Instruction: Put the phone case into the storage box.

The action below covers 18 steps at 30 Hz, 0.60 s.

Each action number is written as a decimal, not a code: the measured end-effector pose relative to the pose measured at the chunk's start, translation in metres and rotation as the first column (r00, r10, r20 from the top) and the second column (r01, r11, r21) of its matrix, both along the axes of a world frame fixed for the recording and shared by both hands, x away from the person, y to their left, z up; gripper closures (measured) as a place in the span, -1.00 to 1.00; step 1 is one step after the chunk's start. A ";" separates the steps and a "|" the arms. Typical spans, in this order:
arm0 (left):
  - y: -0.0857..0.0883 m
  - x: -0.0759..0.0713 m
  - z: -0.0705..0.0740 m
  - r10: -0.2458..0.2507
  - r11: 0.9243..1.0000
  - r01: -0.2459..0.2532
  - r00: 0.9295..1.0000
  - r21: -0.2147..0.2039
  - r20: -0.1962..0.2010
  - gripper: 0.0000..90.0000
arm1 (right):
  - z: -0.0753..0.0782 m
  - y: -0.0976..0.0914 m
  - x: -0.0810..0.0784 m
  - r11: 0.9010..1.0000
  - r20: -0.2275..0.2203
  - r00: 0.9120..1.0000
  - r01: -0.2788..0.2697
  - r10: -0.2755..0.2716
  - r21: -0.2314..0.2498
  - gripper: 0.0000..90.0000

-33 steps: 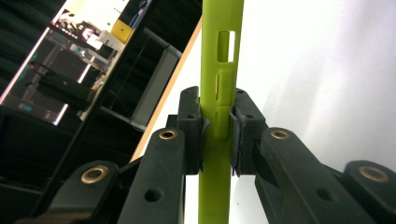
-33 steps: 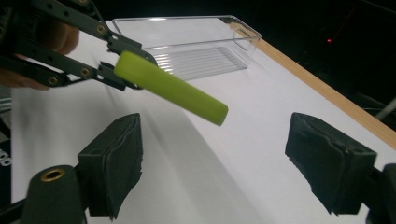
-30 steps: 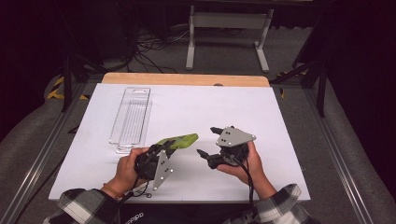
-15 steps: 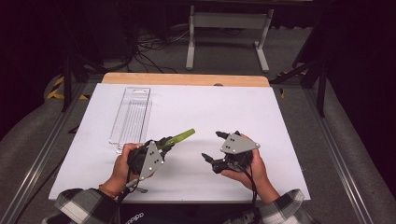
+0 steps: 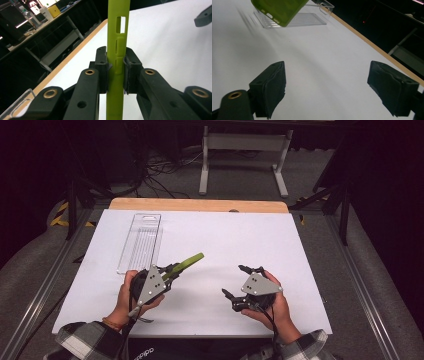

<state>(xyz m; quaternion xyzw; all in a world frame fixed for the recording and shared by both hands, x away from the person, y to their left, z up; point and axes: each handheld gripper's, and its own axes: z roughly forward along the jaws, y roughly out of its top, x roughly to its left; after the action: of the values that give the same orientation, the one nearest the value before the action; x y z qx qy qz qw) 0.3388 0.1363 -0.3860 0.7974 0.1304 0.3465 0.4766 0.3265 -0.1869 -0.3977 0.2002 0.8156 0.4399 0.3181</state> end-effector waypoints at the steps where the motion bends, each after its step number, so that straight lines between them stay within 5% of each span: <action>1: 0.001 0.001 0.000 0.002 1.000 -0.002 1.000 -0.013 -0.009 0.73 | -0.001 -0.001 0.000 1.000 -0.003 1.000 0.002 -0.002 -0.002 -0.66; 9: 0.014 0.006 0.005 0.005 0.996 -0.011 0.998 -0.089 -0.059 0.73 | -0.004 -0.014 -0.007 0.999 0.008 0.999 0.031 -0.031 0.030 -0.71; 18: 0.032 0.010 0.011 0.016 0.990 -0.026 0.998 -0.142 -0.066 0.73 | -0.008 -0.026 -0.007 0.996 0.014 0.998 0.058 -0.059 0.074 -0.76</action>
<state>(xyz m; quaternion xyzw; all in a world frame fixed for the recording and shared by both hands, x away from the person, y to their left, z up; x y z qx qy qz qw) 0.3492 0.1679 -0.3755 0.7708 0.1786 0.3152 0.5241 0.3194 -0.2125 -0.4055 0.2319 0.7902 0.4616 0.3298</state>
